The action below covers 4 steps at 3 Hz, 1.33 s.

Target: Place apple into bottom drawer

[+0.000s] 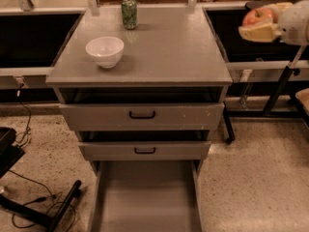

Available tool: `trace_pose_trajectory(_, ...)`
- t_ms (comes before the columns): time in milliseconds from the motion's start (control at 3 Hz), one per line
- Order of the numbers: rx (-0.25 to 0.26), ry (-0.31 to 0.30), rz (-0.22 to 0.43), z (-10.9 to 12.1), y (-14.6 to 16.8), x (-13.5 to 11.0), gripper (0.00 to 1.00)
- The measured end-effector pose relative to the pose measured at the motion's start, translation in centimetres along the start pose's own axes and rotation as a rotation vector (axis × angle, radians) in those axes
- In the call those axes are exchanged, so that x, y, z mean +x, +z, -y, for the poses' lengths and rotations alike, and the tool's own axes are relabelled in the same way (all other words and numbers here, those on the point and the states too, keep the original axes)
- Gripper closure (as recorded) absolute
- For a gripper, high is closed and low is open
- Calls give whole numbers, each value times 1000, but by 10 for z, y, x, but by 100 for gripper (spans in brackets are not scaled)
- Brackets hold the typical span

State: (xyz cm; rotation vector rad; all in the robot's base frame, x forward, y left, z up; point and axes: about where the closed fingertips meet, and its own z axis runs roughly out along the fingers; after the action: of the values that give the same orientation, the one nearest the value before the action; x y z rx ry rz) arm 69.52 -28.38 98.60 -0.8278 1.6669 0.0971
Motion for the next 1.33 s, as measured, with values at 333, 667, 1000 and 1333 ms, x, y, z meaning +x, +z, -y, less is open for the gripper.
trace_pose_trajectory(333, -14, 84, -61, -35, -45, 61, 100)
trace_pose_trajectory(667, -39, 228, -82, -74, -76, 138, 100)
trace_pose_trajectory(1000, -38, 349, -51, -105, -97, 204, 100)
trace_pose_trajectory(1333, -62, 434, 9, -122, -90, 262, 100)
